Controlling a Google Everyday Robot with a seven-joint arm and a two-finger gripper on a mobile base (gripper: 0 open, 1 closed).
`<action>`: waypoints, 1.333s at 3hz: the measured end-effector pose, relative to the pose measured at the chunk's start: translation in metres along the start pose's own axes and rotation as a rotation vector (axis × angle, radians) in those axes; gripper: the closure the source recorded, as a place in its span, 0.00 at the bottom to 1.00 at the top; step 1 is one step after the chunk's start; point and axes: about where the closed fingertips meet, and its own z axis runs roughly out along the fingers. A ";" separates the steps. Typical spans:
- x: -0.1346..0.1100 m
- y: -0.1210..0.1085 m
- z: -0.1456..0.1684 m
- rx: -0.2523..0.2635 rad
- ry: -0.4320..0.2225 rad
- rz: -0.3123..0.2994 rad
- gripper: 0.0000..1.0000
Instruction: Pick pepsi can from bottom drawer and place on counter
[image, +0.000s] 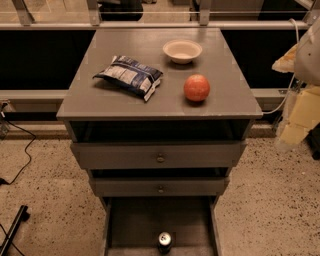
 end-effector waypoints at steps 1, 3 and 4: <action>0.000 0.000 0.000 0.000 0.000 0.000 0.00; -0.019 0.032 0.067 -0.083 -0.254 -0.073 0.00; -0.041 0.080 0.135 -0.150 -0.464 -0.094 0.00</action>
Offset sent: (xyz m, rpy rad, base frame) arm 0.0118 0.0203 -0.0628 0.2504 0.0421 0.1314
